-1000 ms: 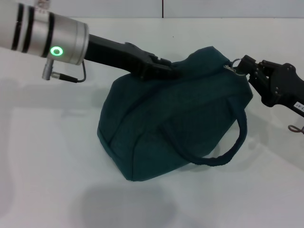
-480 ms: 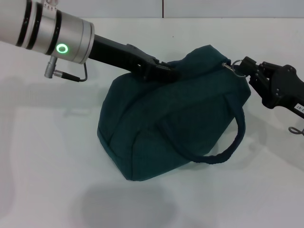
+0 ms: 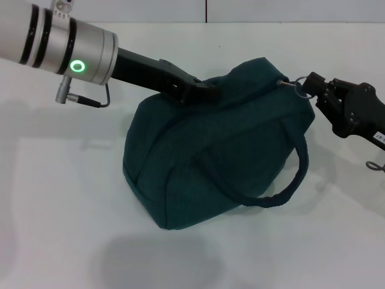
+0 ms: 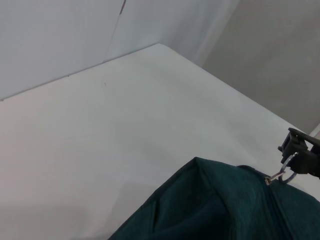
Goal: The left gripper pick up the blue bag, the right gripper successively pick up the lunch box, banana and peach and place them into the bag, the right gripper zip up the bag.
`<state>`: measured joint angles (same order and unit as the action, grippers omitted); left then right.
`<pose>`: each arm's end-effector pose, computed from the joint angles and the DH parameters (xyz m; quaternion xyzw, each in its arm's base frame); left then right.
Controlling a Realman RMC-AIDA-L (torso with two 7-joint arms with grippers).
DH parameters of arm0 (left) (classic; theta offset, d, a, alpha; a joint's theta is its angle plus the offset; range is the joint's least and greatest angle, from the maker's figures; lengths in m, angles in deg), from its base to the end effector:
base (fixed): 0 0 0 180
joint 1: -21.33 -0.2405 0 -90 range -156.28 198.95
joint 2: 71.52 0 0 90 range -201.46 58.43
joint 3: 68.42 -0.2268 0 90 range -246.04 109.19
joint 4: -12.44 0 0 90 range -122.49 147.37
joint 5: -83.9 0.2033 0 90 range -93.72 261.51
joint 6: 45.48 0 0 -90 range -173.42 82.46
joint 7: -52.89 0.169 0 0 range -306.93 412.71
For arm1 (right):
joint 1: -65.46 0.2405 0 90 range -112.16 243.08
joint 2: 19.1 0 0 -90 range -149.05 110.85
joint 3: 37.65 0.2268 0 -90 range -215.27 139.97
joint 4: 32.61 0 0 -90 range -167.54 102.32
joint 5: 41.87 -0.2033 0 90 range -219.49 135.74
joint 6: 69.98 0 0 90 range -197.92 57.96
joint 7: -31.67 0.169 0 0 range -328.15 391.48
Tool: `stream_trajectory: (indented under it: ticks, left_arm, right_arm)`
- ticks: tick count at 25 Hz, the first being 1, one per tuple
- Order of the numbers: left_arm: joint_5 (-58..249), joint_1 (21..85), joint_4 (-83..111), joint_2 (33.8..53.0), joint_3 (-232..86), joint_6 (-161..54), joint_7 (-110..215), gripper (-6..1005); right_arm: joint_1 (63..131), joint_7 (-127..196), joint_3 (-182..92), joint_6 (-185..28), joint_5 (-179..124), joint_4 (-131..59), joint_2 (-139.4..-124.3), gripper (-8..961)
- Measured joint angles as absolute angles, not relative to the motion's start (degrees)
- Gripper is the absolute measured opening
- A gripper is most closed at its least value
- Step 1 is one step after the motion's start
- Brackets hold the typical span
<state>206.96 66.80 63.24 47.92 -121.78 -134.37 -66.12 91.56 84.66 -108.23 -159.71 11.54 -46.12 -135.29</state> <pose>-0.1252 0.3642 -0.0163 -0.9481 -0.2939 -0.1166 0.0327 0.2119 0.3070 -0.0082 -0.8287 0.1914 0.4708 0.2345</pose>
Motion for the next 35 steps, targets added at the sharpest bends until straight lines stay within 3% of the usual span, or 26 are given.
stream_trajectory:
  ticks: [2, 17, 35]
  left_arm:
    - [206.90, 66.67, 63.24, 47.93, -121.78, -134.81, -66.13, 41]
    - [203.66, 64.87, 66.36, 47.05, -121.35, -140.75, -66.26, 83]
    - [198.51, 65.02, 66.41, 44.60, -121.15, -142.35, -68.11, 133]
  right_arm:
    - [91.45, 84.66, -107.93, -159.72, 11.40, -46.12, -135.29, 15]
    - [90.26, 82.77, -107.52, -156.50, 9.21, -45.96, -135.13, 16]
    - [90.29, 81.14, -107.73, -149.74, 7.98, -45.97, -135.19, 16]
